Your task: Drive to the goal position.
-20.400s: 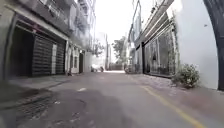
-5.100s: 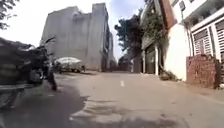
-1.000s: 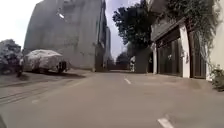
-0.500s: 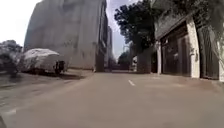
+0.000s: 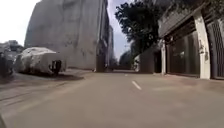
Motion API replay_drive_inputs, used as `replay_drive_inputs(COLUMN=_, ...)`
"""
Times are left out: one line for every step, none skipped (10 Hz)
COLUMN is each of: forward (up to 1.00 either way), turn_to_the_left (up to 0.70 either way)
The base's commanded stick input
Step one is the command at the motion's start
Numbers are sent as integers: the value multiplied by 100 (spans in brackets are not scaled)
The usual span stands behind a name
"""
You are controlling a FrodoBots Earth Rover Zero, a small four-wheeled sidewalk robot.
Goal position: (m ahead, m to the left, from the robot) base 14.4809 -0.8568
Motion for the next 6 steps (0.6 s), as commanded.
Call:
replay_drive_inputs(forward=100, turn_to_the_left=6)
replay_drive_inputs(forward=100, turn_to_the_left=6)
replay_drive_inputs(forward=100, turn_to_the_left=6)
replay_drive_inputs(forward=100, turn_to_the_left=6)
replay_drive_inputs(forward=100, turn_to_the_left=6)
replay_drive_inputs(forward=100, turn_to_the_left=-14)
